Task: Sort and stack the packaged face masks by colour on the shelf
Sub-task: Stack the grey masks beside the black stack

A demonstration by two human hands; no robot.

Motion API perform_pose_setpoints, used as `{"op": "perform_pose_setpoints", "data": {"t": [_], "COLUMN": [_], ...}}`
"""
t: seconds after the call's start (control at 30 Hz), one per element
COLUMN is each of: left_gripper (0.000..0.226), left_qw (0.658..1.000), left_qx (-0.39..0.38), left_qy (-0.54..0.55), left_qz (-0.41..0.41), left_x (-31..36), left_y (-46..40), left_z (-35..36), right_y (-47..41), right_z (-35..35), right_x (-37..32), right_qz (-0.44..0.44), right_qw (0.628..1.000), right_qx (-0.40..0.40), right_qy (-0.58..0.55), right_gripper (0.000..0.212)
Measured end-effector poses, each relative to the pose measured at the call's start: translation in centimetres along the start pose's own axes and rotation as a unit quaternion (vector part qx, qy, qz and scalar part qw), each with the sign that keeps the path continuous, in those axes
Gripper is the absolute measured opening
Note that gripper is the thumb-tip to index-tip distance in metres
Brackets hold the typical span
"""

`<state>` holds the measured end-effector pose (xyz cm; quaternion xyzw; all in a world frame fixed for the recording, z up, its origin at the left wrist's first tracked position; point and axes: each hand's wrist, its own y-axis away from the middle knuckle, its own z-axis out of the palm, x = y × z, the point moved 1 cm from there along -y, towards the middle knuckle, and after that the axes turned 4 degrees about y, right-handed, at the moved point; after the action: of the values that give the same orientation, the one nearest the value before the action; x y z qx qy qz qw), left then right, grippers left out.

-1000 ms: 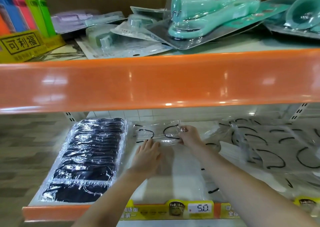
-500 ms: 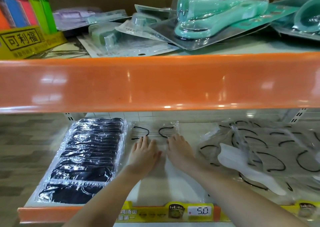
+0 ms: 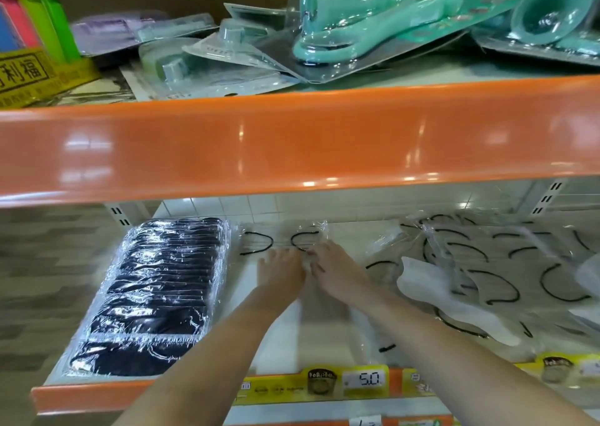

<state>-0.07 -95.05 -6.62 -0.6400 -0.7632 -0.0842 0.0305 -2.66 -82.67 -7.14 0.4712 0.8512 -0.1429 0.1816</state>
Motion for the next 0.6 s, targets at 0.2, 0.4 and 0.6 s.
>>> {"op": "perform_pose_setpoints", "data": {"t": [0.2, 0.4, 0.6], "left_gripper": [0.034, 0.031, 0.021], "left_qw": [0.990, 0.983, 0.972], "left_qx": [0.066, 0.031, 0.063], "left_qy": [0.082, 0.151, 0.222], "left_qz": [0.094, 0.099, 0.035], "left_x": [5.3, 9.5, 11.3], "left_y": [0.9, 1.2, 0.9], "left_z": [-0.4, 1.0, 2.4], "right_y": [2.6, 5.3, 7.6], "right_z": [-4.7, -6.0, -5.5], "right_x": [3.0, 7.1, 8.5], "right_qz": [0.026, 0.069, 0.115], "right_qw": [0.997, 0.993, 0.987], "right_qx": [0.071, 0.065, 0.027], "right_qy": [-0.002, 0.068, 0.107], "right_gripper": [0.024, 0.030, 0.044]}}
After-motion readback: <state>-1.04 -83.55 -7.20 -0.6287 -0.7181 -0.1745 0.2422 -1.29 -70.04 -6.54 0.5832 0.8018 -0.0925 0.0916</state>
